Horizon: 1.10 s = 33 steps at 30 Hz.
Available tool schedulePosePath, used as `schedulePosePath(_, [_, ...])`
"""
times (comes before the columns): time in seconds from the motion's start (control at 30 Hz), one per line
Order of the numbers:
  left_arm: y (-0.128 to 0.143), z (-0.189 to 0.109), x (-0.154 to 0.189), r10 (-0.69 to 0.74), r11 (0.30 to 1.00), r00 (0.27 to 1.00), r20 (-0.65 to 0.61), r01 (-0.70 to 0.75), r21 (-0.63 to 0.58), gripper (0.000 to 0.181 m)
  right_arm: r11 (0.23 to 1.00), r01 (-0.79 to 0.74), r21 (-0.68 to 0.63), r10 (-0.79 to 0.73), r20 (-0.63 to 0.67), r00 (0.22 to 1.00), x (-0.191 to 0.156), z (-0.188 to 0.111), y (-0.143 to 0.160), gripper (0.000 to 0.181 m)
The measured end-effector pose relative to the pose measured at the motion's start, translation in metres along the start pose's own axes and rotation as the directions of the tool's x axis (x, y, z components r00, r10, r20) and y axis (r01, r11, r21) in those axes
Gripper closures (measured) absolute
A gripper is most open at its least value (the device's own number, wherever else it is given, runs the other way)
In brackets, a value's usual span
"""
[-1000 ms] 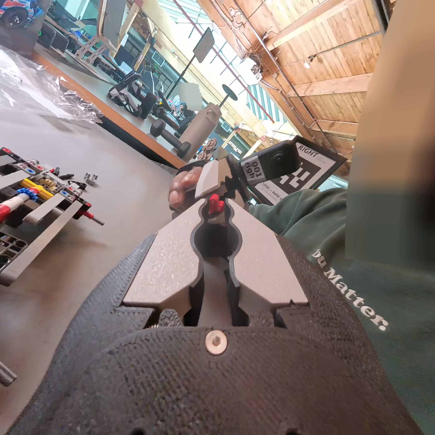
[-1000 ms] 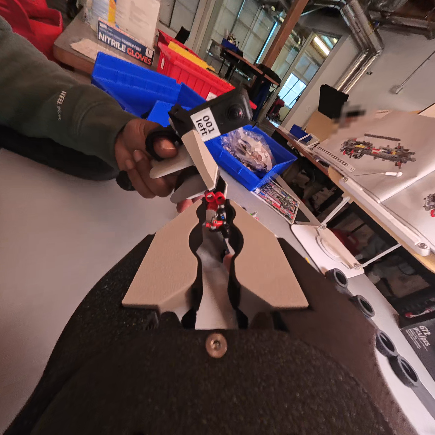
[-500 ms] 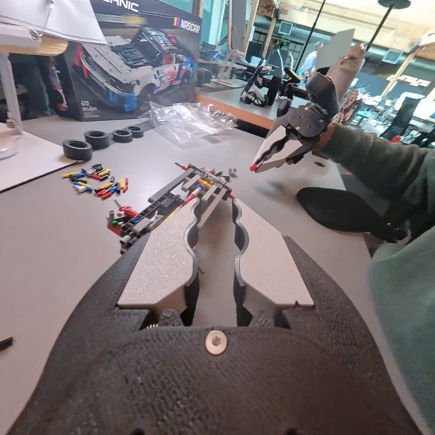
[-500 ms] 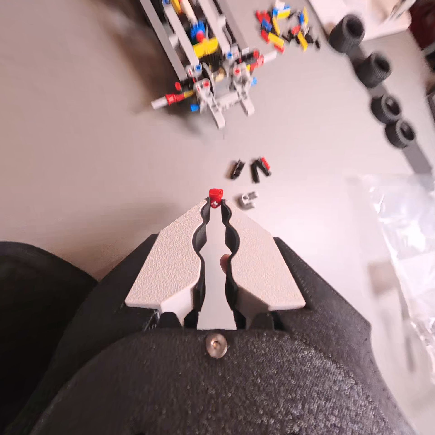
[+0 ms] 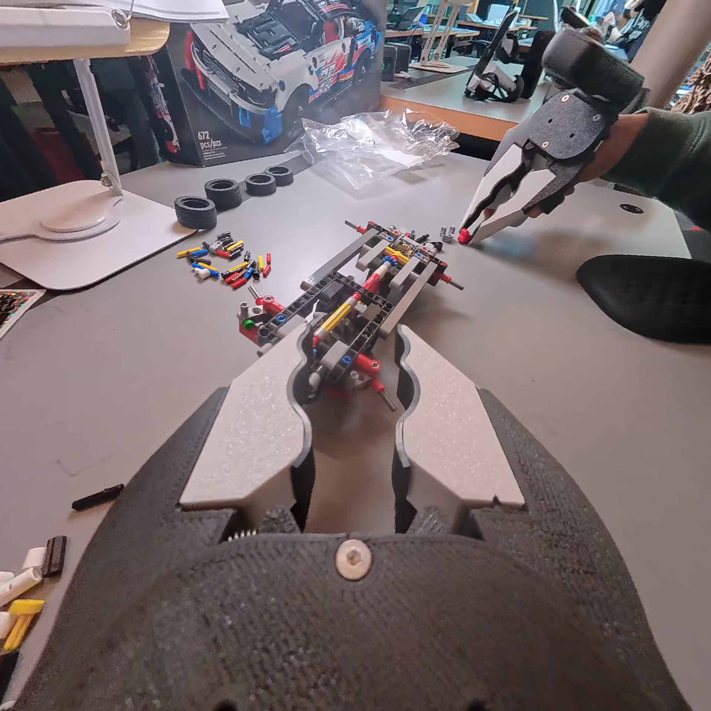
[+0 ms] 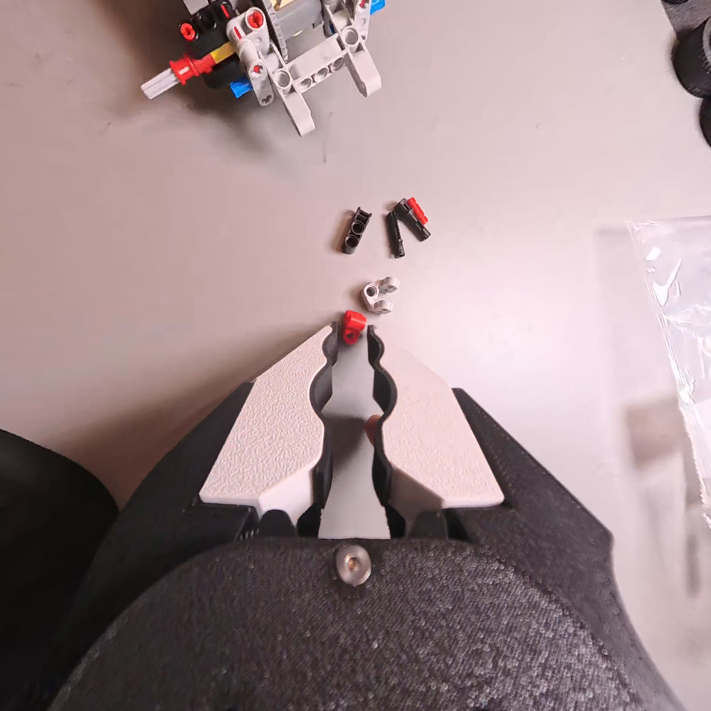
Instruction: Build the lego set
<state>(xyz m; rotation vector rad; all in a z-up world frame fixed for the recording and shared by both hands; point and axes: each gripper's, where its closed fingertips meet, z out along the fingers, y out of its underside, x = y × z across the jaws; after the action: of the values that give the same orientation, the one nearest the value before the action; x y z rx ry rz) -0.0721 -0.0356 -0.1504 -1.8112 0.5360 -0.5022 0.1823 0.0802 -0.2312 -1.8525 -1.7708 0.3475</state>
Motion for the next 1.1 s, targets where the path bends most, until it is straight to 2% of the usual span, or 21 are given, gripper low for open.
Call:
schedulePosePath(0.07, [0.003, 0.000, -0.004, 0.005, 1.000, 1.000, 0.018, -0.005, -0.010, 0.137, 1.000, -0.005, 0.020, 0.005, -0.021, 1.000, 0.004, -0.004, -0.004, 0.162])
schedulePosePath(0.17, [0.010, 0.003, -0.012, 0.029, 0.999, 0.998, 0.057, -0.027, -0.041, 0.124, 0.994, -0.028, 0.108, 0.035, -0.060, 0.998, 0.012, -0.016, -0.019, 0.161])
schedulePosePath(0.27, [0.018, 0.009, -0.017, 0.113, 0.991, 0.989, 0.093, -0.105, -0.086, 0.108, 0.985, -0.022, 0.168, 0.033, -0.059, 0.998, 0.008, -0.020, -0.035, 0.159])
schedulePosePath(0.37, [0.023, 0.017, -0.020, 0.203, 0.972, 0.975, 0.094, -0.189, -0.143, 0.095, 0.978, 0.026, 0.206, -0.029, 0.011, 1.000, -0.015, -0.012, -0.053, 0.156])
schedulePosePath(0.47, [0.032, 0.026, -0.021, 0.172, 0.965, 0.983, 0.067, -0.155, -0.211, 0.085, 0.974, 0.055, 0.218, -0.063, 0.028, 0.998, -0.029, 0.005, -0.074, 0.146])
schedulePosePath(0.6, [0.042, 0.031, -0.025, 0.190, 0.948, 0.978, 0.084, -0.160, -0.274, 0.095, 0.980, 0.061, 0.188, -0.066, 0.021, 0.998, -0.028, 0.030, -0.090, 0.139])
schedulePosePath(0.67, [0.041, 0.032, -0.027, 0.194, 0.950, 0.976, 0.103, -0.160, -0.267, 0.097, 0.980, 0.087, 0.179, -0.092, 0.022, 0.996, -0.028, 0.037, -0.093, 0.145])
schedulePosePath(0.77, [0.039, 0.033, -0.033, 0.175, 0.957, 0.977, 0.125, -0.139, -0.256, 0.098, 0.978, 0.095, 0.188, -0.097, 0.002, 0.995, -0.023, 0.042, -0.098, 0.154])
schedulePosePath(1.0, [0.035, 0.041, -0.052, 0.164, 0.960, 0.973, 0.165, -0.119, -0.254, 0.097, 0.978, 0.056, 0.200, -0.049, -0.040, 0.998, 0.000, 0.051, -0.108, 0.153])
schedulePosePath(1.1, [0.027, 0.038, -0.053, 0.153, 0.971, 0.973, 0.176, -0.115, -0.208, 0.087, 0.971, 0.019, 0.239, -0.007, -0.051, 0.999, 0.004, 0.043, -0.111, 0.152])
